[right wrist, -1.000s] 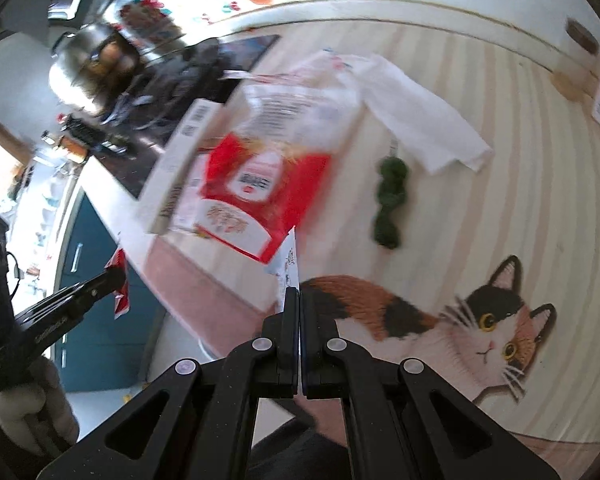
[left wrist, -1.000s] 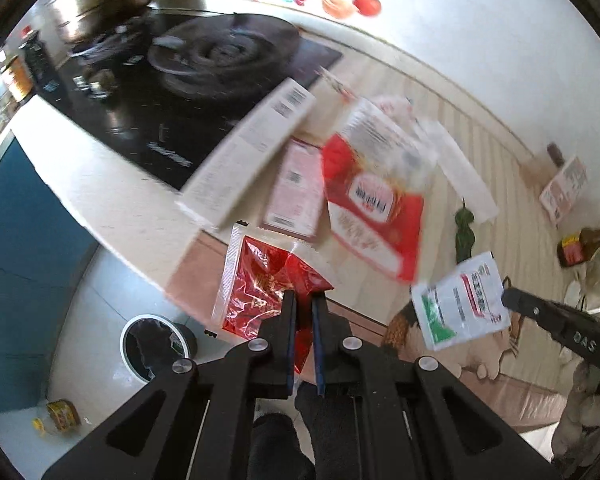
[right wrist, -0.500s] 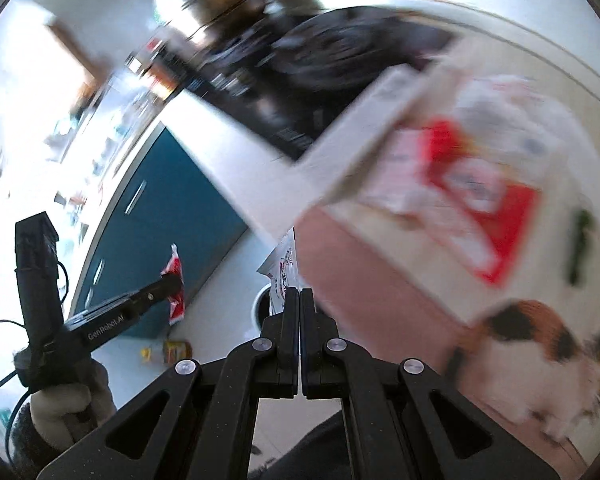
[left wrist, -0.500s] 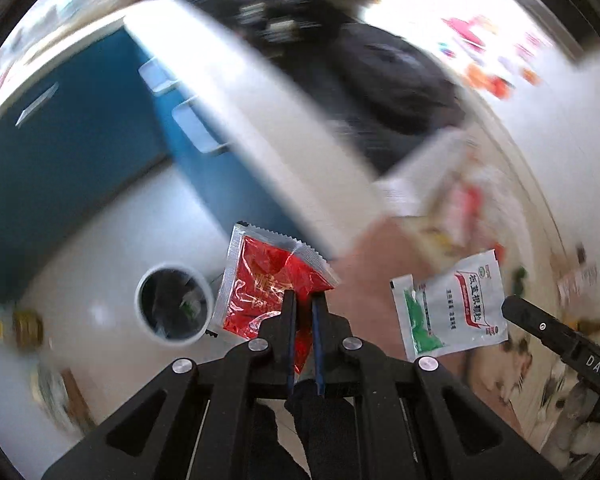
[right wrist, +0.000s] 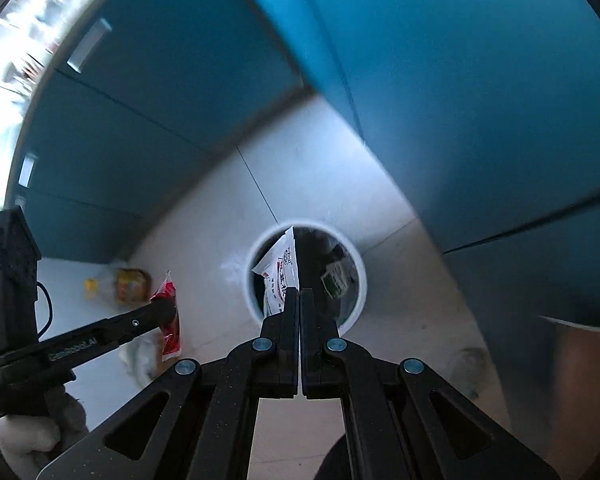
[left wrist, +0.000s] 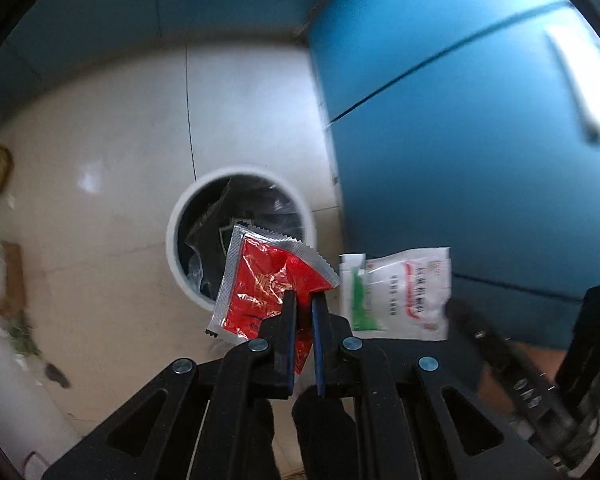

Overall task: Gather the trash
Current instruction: 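Carry the red packets to the bin and open both grippers over it, then grasp the white box with the left gripper while right gripper grasps the white tissue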

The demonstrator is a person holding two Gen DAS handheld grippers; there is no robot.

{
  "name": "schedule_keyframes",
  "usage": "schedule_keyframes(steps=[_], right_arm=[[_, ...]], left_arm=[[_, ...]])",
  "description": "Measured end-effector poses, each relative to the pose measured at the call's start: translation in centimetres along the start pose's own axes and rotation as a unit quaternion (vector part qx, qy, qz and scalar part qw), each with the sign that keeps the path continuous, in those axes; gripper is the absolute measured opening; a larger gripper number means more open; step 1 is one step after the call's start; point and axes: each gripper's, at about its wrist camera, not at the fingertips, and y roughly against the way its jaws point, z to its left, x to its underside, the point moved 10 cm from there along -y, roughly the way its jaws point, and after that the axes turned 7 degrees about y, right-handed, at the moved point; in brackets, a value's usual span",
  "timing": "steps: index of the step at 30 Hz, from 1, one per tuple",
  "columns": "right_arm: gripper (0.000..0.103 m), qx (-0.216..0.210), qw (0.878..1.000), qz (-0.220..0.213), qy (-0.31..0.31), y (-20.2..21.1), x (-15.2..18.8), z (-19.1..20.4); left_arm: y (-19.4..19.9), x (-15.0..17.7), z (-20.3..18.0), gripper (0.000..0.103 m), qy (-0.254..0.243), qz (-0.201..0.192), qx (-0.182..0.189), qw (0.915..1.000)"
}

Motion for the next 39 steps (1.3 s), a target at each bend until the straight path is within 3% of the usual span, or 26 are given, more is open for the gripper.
schedule_keyframes(steps=[3, 8, 14, 15, 16, 17, 18, 19, 21, 23, 25, 26, 33, 39], right_arm=[[0.000, 0.008, 1.000, 0.026, -0.002, -8.5, 0.8, -1.0], [0.000, 0.018, 0.998, 0.061, -0.016, -20.2, 2.7, -4.0], [0.001, 0.008, 0.996, 0.092, -0.009, -25.5, 4.4, -4.9], [0.004, 0.008, 0.995, 0.098, -0.010, -25.8, 4.5, -4.8], [0.016, 0.011, 0.994, 0.106, -0.010, -26.2, 4.5, -4.9], [0.026, 0.016, 0.994, 0.110, -0.009, -26.3, 4.5, -5.4], [0.048, 0.020, 0.993, 0.113, -0.009, -26.1, 4.7, -5.7], [0.058, 0.024, 0.993, 0.112, -0.010, -25.8, 4.7, -5.9], [0.058, 0.027, 0.993, 0.114, -0.008, -25.1, 4.7, -6.1], [0.068, 0.042, 0.993, 0.114, 0.010, -24.1, 4.4, -5.8], [0.099, 0.064, 0.991, 0.110, 0.036, -22.3, 4.4, -5.5], [0.103, 0.074, 0.990, 0.109, 0.048, -21.5, 4.4, -5.1], [0.103, 0.129, 0.983, 0.084, 0.098, -12.7, 4.5, -2.1], [0.103, 0.124, 0.984, 0.065, 0.114, -2.4, 4.3, 1.5]], left_arm=[[-8.1, -2.0, 4.3, 0.004, 0.029, 0.031, 0.016, 0.9990], [-16.8, -3.7, 7.7, 0.005, 0.049, 0.061, 0.028, 0.9965], [-20.9, -4.2, 8.8, 0.008, 0.076, 0.078, 0.018, 0.9940], [-20.9, -4.2, 9.2, 0.011, 0.075, 0.072, 0.006, 0.9946], [-20.7, -4.1, 9.0, 0.025, 0.074, 0.069, 0.002, 0.9949], [-20.2, -4.0, 8.8, 0.054, 0.074, 0.064, 0.000, 0.9952], [-19.8, -3.8, 8.8, 0.069, 0.073, 0.059, -0.006, 0.9955], [-19.2, -3.7, 8.9, 0.082, 0.064, 0.049, -0.020, 0.9965], [-17.4, -3.6, 8.8, 0.082, 0.036, 0.022, -0.061, 0.9973], [-15.7, -3.2, 8.7, 0.090, 0.004, 0.002, -0.098, 0.9952], [-13.3, -2.8, 8.9, 0.101, -0.027, -0.025, -0.143, 0.9890], [-12.1, -2.5, 9.1, 0.101, -0.033, -0.035, -0.154, 0.9869], [-2.2, 1.8, 8.2, 0.101, -0.029, -0.074, -0.198, 0.9770], [7.3, 5.9, 4.3, 0.101, -0.023, -0.101, -0.191, 0.9760]])
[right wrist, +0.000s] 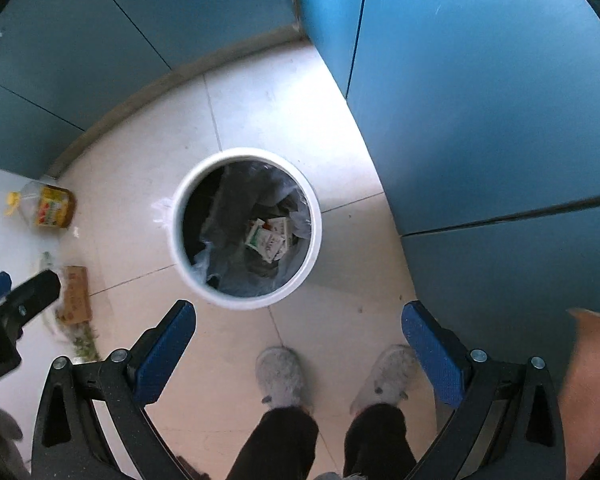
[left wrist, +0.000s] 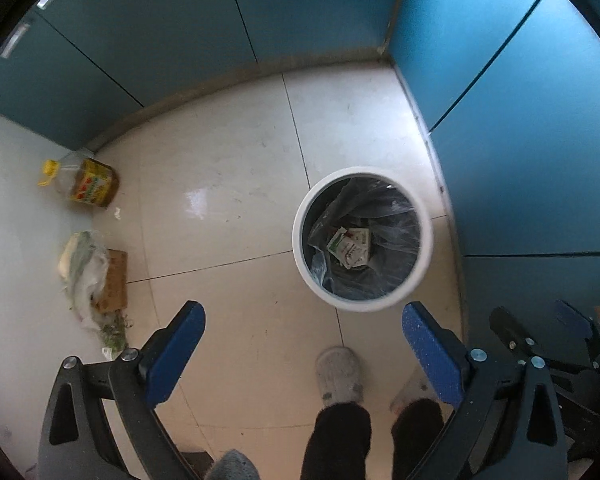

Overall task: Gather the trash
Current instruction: 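Grasp the white box with the left gripper while right gripper grasps the white tissue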

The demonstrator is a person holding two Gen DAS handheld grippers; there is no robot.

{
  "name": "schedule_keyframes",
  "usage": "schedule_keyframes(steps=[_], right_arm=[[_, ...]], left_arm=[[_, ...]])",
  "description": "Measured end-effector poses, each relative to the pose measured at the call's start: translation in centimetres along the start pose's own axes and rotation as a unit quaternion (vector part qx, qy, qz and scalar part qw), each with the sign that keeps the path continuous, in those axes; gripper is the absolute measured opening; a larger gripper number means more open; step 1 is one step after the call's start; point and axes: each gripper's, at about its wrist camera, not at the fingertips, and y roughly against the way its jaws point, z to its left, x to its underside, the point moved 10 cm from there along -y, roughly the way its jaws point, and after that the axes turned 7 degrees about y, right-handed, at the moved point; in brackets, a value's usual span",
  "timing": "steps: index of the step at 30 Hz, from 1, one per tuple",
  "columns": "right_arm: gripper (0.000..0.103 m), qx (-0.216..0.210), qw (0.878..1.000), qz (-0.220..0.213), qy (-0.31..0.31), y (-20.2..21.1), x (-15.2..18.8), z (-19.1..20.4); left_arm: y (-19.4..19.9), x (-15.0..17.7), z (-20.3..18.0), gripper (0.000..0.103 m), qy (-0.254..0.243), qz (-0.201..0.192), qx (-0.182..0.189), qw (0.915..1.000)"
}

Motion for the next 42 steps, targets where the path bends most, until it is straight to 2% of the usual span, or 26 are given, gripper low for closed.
schedule_keyframes(steps=[6, 16, 23, 27, 30, 32, 33, 36, 39, 42], right_arm=[[0.103, -0.035, 0.999, -0.038, 0.014, 12.3, 0.8, 0.4], [0.103, -0.043, 0.994, -0.087, 0.044, 29.0, 3.4, -0.6], [0.103, -0.089, 0.989, -0.115, 0.033, 37.6, 5.5, -1.7], [0.103, -0.133, 0.981, -0.142, -0.009, 41.5, 6.2, -4.2], [0.103, -0.137, 0.975, -0.167, -0.053, 43.8, 6.8, -8.4], [0.103, -0.130, 0.970, -0.181, -0.097, 45.0, 7.5, -12.8], [0.103, -0.123, 0.968, -0.186, -0.120, 45.4, 8.0, -15.2], [0.103, -0.104, 0.959, -0.188, -0.186, 45.7, 9.7, -22.1], [0.103, -0.069, 0.947, -0.173, -0.260, 44.8, 12.3, -30.9], [0.103, -0.027, 0.934, -0.153, -0.323, 43.8, 15.4, -40.3]], left_arm=[[8.2, 2.0, -0.4, 0.101, 0.009, -0.020, 0.012, 0.9997], [20.5, 5.1, -0.7, 0.101, 0.022, -0.055, 0.031, 0.9978], [28.0, 5.2, -1.6, 0.101, 0.023, -0.101, 0.034, 0.9940], [32.0, 4.0, -3.6, 0.101, 0.004, -0.149, 0.008, 0.9887], [34.2, 2.6, -6.4, 0.101, -0.016, -0.178, 0.008, 0.9839], [35.7, 1.5, -9.6, 0.101, -0.038, -0.202, 0.004, 0.9787], [36.4, 0.9, -12.0, 0.101, -0.054, -0.218, 0.008, 0.9744], [37.4, 0.5, -18.8, 0.101, -0.127, -0.233, 0.005, 0.9640], [37.6, 0.7, -27.5, 0.101, -0.221, -0.241, -0.002, 0.9452], [36.7, 1.9, -36.7, 0.101, -0.322, -0.231, -0.011, 0.9179]])
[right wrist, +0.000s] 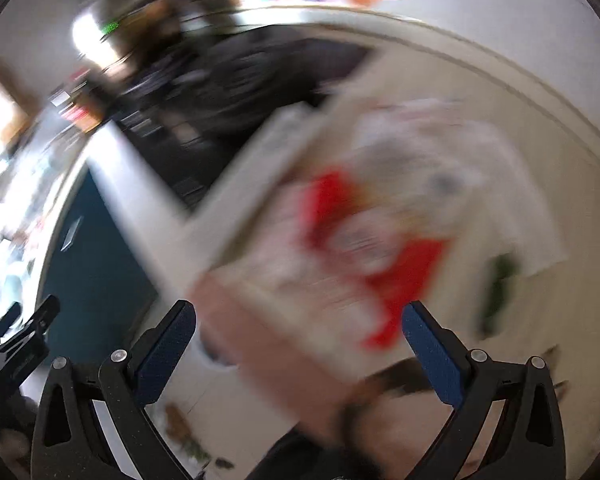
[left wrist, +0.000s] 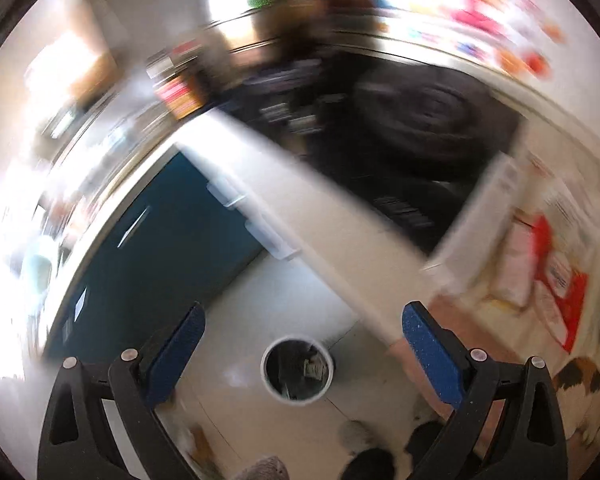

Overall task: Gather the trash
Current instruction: 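Grasp the white box with the left gripper while right gripper grasps the white tissue, then carry box and tissue to the bin and open both grippers to drop them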

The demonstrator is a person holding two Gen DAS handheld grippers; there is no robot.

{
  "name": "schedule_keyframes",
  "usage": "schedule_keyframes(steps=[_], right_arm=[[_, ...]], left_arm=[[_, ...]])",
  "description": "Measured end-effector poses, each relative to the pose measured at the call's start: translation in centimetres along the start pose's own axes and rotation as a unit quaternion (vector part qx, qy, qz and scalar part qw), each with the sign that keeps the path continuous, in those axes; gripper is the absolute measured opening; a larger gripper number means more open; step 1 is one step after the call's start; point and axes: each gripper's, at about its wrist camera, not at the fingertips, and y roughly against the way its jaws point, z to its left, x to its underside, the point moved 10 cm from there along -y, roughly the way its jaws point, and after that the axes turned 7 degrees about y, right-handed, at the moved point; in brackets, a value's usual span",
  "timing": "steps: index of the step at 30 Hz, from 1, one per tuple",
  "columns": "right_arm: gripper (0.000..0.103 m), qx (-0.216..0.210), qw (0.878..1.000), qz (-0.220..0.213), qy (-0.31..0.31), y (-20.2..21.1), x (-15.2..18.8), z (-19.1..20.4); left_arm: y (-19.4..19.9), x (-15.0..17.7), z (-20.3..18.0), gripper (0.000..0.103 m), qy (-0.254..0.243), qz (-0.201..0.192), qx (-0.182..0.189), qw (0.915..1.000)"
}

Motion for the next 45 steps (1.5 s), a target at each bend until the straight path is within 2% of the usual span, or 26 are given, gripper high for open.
schedule_keyframes(steps=[2, 4, 7, 10, 13, 15, 16, 18, 19, 20, 21, 22, 24, 27, 32, 37, 41, 45], right_arm=[[0.103, 0.026, 0.999, 0.003, -0.024, -0.6, -1.7, -4.8], [0.103, 0.049, 0.998, 0.008, -0.046, -1.8, -2.7, -9.2], [0.103, 0.068, 0.995, 0.014, -0.074, -3.5, -4.0, -14.5], [0.103, 0.084, 0.993, 0.024, -0.080, -5.4, -4.8, -17.2], [0.103, 0.095, 0.992, 0.038, -0.080, -7.9, -5.1, -19.4], [0.100, 0.096, 0.991, 0.046, -0.083, -9.3, -5.1, -20.5], [0.096, 0.095, 0.990, 0.051, -0.088, -10.0, -5.0, -21.1], [0.087, 0.093, 0.989, 0.063, -0.095, -11.4, -4.6, -21.8], [0.084, 0.091, 0.988, 0.068, -0.100, -12.0, -4.3, -22.1], [0.079, 0.100, 0.989, 0.053, -0.093, -11.8, -4.7, -22.2], [0.068, 0.102, 0.990, 0.048, -0.088, -11.7, -4.9, -22.1], [0.042, 0.114, 0.989, 0.043, -0.084, -11.4, -5.0, -22.2], [0.010, 0.115, 0.989, 0.028, -0.085, -10.8, -5.5, -22.3], [0.004, 0.094, 0.990, 0.016, -0.108, -9.7, -5.5, -22.5], [0.003, 0.072, 0.989, -0.027, -0.126, -5.8, -5.9, -22.6], [0.003, 0.035, 0.986, -0.065, -0.149, -1.3, -4.6, -20.8], [0.003, 0.006, 0.986, -0.089, -0.142, 1.8, -4.7, -17.6], [0.003, -0.030, 0.989, -0.101, -0.107, 3.7, -4.5, -12.0]], left_arm=[[-1.8, -2.0, -5.7, 0.101, -0.068, 0.018, 0.011, 0.9975], [-3.9, -2.9, -10.3, 0.101, -0.122, 0.044, 0.029, 0.9911], [-7.1, -3.7, -14.7, 0.101, -0.183, 0.076, 0.026, 0.9798], [-9.5, -4.2, -16.9, 0.101, -0.227, 0.093, 0.016, 0.9693], [-11.0, -4.0, -17.9, 0.100, -0.242, 0.121, 0.024, 0.9623], [-11.7, -4.1, -18.1, 0.100, -0.235, 0.136, 0.040, 0.9617], [-11.8, -4.3, -18.2, 0.091, -0.230, 0.139, 0.048, 0.9620], [-11.5, -4.5, -18.5, 0.047, -0.207, 0.157, 0.079, 0.9625], [-11.5, -4.7, -18.5, 0.047, -0.193, 0.165, 0.083, 0.9637], [-11.5, -4.8, -18.3, 0.047, -0.190, 0.169, 0.079, 0.9639], [-11.5, -5.0, -18.3, 0.047, -0.189, 0.169, 0.081, 0.9640], [-11.5, -5.1, -18.2, 0.046, -0.186, 0.167, 0.082, 0.9648], [-11.2, -5.2, -18.0, 0.046, -0.183, 0.166, 0.079, 0.9658], [-10.6, -5.4, -17.3, 0.046, -0.164, 0.163, 0.085, 0.9692], [-7.9, -6.3, -15.1, 0.046, -0.123, 0.136, 0.092, 0.9787], [-4.3, -6.1, -13.3, 0.046, -0.077, 0.113, 0.113, 0.9842], [-1.8, -5.8, -11.1, 0.046, -0.037, 0.099, 0.130, 0.9860], [-0.4, -4.9, -7.4, 0.046, 0.012, 0.091, 0.144, 0.9852]])
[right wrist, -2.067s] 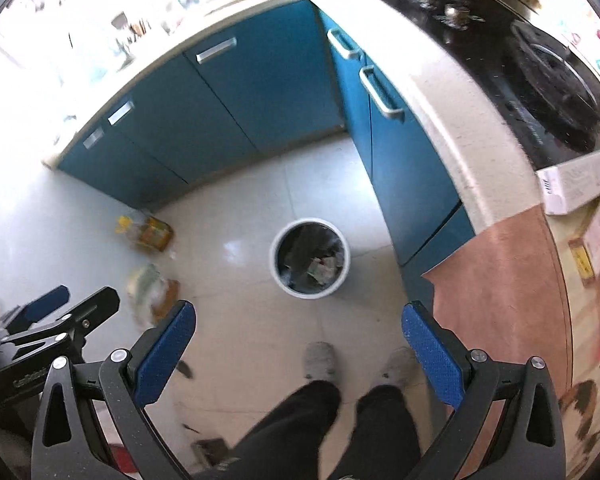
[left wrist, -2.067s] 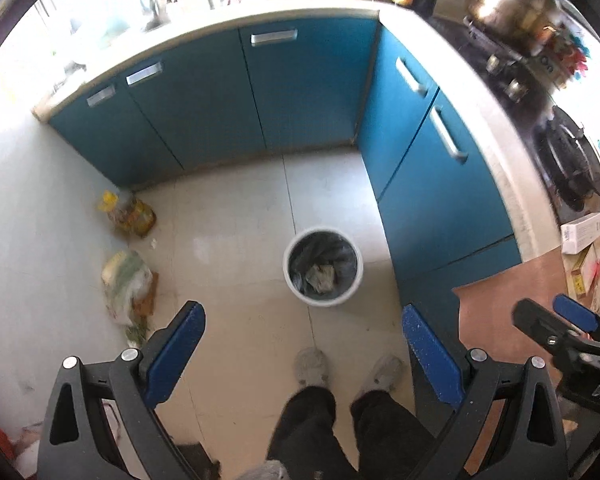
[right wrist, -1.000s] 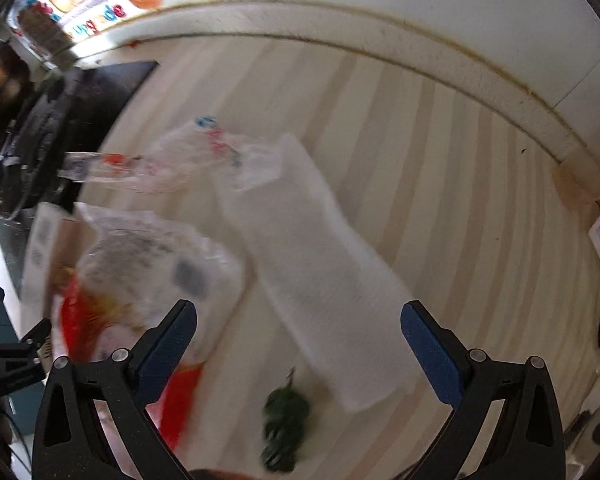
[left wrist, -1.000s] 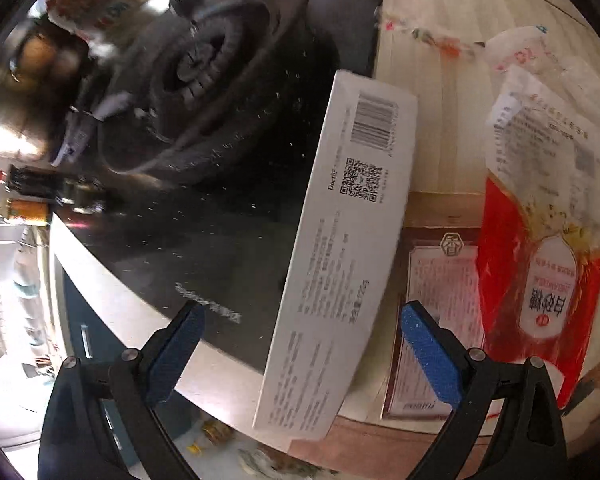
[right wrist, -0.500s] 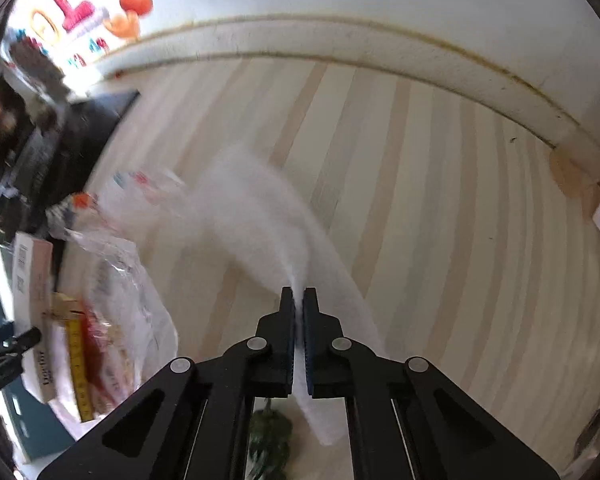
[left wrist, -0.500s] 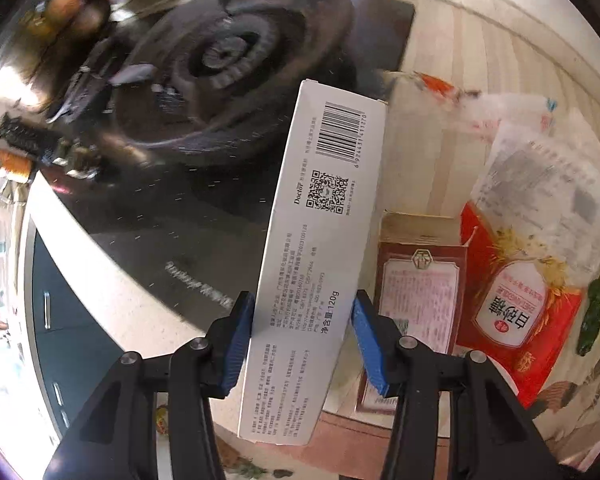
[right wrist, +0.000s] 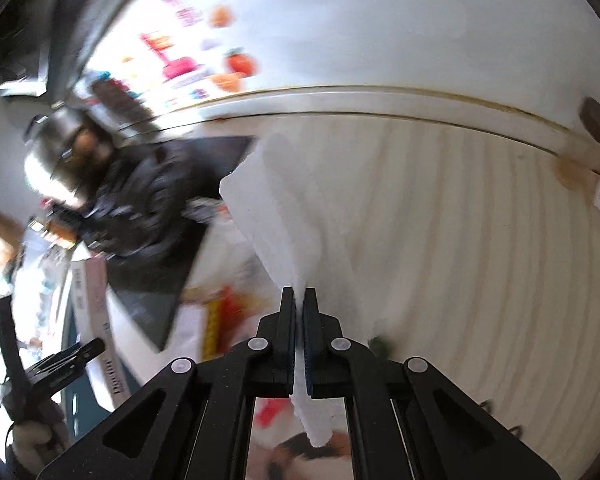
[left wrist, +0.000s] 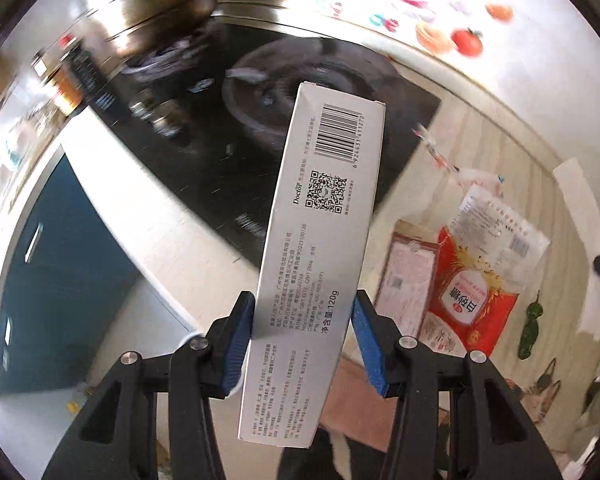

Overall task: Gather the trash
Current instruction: 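Carry box and tissue to the bin and open both grippers to drop them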

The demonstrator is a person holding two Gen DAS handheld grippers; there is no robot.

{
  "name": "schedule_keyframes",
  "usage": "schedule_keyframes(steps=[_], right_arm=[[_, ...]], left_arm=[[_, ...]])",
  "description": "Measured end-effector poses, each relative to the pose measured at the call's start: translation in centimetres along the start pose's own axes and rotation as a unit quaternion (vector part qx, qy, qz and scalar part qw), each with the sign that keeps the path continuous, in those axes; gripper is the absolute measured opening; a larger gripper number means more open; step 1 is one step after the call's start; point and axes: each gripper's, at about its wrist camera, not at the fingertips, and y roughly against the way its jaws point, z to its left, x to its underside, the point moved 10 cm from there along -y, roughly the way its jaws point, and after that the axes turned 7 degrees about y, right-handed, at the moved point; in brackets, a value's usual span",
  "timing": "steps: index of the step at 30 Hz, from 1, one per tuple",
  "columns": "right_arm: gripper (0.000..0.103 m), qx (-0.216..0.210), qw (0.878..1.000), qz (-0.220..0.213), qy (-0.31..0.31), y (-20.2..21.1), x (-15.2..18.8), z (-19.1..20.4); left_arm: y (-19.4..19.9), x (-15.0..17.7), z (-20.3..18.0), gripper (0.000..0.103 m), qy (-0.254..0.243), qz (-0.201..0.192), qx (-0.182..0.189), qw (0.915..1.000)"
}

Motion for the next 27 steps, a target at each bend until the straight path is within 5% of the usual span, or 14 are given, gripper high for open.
schedule_keyframes(steps=[7, 14, 20, 27], right_arm=[[0.003, -0.089, 0.988, 0.063, 0.110, -3.3, 6.9, 16.4], [0.003, -0.130, 0.948, 0.160, 0.244, -11.3, 19.5, 31.5], [0.003, -0.105, 0.919, 0.242, 0.293, -22.2, 31.5, 36.9], [0.003, -0.050, 0.901, 0.339, 0.265, -40.0, 45.1, 35.6]], left_arm=[[1.3, 5.0, 11.6, 0.046, 0.093, -0.002, -0.025, 0.9953], [-3.3, 14.4, 24.7, 0.046, 0.217, 0.063, -0.041, 0.9732], [-14.3, 23.5, 32.9, 0.046, 0.330, 0.147, 0.000, 0.9325], [-32.4, 30.5, 37.2, 0.046, 0.400, 0.227, 0.057, 0.8864]])
